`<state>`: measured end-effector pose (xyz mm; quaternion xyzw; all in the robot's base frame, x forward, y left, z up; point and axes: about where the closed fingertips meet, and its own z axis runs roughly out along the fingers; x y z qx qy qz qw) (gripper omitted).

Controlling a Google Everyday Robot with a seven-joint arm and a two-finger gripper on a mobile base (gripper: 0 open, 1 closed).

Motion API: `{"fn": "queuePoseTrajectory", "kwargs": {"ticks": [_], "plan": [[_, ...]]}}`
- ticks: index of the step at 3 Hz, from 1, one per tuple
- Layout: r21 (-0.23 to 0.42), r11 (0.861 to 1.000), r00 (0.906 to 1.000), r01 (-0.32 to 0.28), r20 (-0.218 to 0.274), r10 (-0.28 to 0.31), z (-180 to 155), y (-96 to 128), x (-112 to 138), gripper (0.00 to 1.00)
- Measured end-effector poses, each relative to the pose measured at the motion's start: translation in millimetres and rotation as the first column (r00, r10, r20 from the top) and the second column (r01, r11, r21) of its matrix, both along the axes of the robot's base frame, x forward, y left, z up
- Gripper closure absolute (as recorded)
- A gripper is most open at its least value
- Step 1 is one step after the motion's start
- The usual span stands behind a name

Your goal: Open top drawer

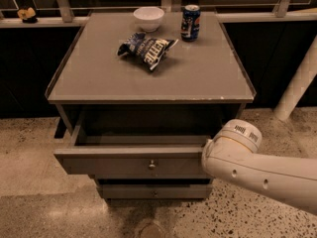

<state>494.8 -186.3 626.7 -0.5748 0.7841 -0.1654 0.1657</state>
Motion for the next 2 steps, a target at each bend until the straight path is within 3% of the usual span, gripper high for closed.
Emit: {"fn": "queuePoseTrajectory", "kwargs": {"ticks": [2], "plan": [[0.017,1.0,0.9999,0.016,-0.003,-0.016,3.6,1.5,-9.2,1.0]]}}
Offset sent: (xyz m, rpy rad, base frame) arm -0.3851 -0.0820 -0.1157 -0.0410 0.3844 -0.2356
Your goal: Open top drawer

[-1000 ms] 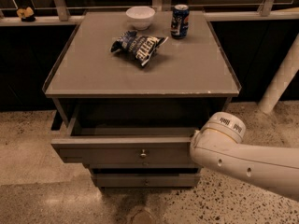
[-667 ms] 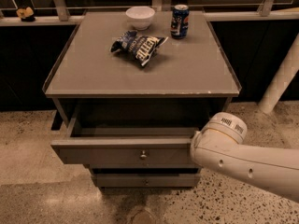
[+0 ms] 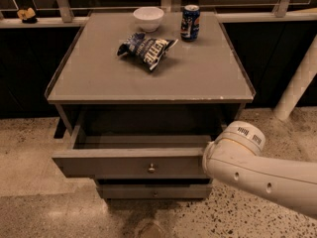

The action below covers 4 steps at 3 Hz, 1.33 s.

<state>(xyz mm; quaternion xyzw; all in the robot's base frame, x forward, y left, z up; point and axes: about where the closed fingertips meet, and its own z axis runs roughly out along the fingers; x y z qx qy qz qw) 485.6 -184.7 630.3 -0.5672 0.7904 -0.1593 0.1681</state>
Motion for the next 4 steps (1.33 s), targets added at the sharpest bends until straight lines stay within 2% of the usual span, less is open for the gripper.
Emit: {"fn": "queuePoseTrajectory", "kwargs": {"ticks": [2,4], "plan": [[0.014,1.0,0.9999,0.017,0.001,-0.017,4,1,-8,1.0],[-0.008,1.0,0.9997,0.016,-0.018,-0.016,-6,-5,-18,1.0]]}}
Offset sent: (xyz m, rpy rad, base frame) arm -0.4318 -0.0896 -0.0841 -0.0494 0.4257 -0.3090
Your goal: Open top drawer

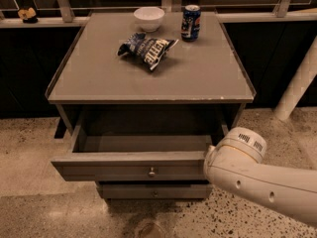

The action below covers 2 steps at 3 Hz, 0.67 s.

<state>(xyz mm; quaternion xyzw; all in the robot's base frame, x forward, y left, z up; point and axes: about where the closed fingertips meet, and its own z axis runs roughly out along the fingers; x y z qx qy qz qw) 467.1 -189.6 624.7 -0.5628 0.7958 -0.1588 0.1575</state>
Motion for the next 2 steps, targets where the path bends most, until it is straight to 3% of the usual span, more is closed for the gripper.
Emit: {"fn": "queuePoseTrajectory", "kwargs": {"ticks": [2], "plan": [[0.004,1.0,0.9999,-0.004,-0.014,0.004,0.3,0.7,-7.3,1.0]]}}
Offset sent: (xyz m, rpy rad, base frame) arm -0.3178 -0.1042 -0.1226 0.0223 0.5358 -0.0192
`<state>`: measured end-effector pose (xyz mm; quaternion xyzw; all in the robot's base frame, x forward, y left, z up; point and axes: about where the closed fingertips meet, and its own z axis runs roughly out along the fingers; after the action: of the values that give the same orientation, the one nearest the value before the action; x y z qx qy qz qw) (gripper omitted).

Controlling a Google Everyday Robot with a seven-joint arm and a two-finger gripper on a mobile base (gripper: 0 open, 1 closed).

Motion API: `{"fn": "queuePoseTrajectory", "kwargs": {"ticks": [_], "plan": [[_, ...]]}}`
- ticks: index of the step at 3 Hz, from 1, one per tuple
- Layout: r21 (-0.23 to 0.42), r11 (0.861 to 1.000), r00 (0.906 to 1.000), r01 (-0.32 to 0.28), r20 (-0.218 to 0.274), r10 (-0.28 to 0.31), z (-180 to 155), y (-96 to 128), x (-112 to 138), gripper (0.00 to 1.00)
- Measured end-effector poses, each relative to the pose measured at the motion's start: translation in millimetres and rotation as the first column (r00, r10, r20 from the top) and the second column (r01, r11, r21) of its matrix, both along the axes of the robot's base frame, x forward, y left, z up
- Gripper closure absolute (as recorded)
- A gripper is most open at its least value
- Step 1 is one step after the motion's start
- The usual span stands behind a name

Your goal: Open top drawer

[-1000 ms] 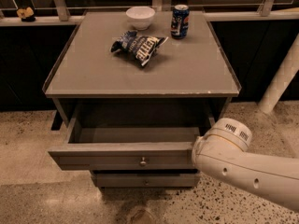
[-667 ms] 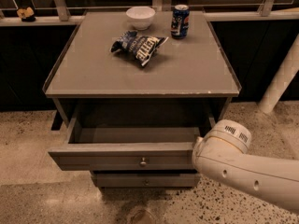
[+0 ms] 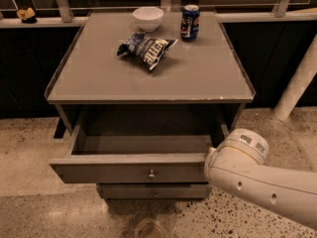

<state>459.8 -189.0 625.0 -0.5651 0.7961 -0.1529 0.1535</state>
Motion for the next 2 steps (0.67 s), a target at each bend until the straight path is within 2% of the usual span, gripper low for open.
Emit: {"fn": "queuePoseTrajectory", "kwargs": {"ticks": [2], "plan": [[-0.01,1.0,0.9999,-0.01,-0.012,0.01,7.7,-0.9,-13.5,1.0]]}}
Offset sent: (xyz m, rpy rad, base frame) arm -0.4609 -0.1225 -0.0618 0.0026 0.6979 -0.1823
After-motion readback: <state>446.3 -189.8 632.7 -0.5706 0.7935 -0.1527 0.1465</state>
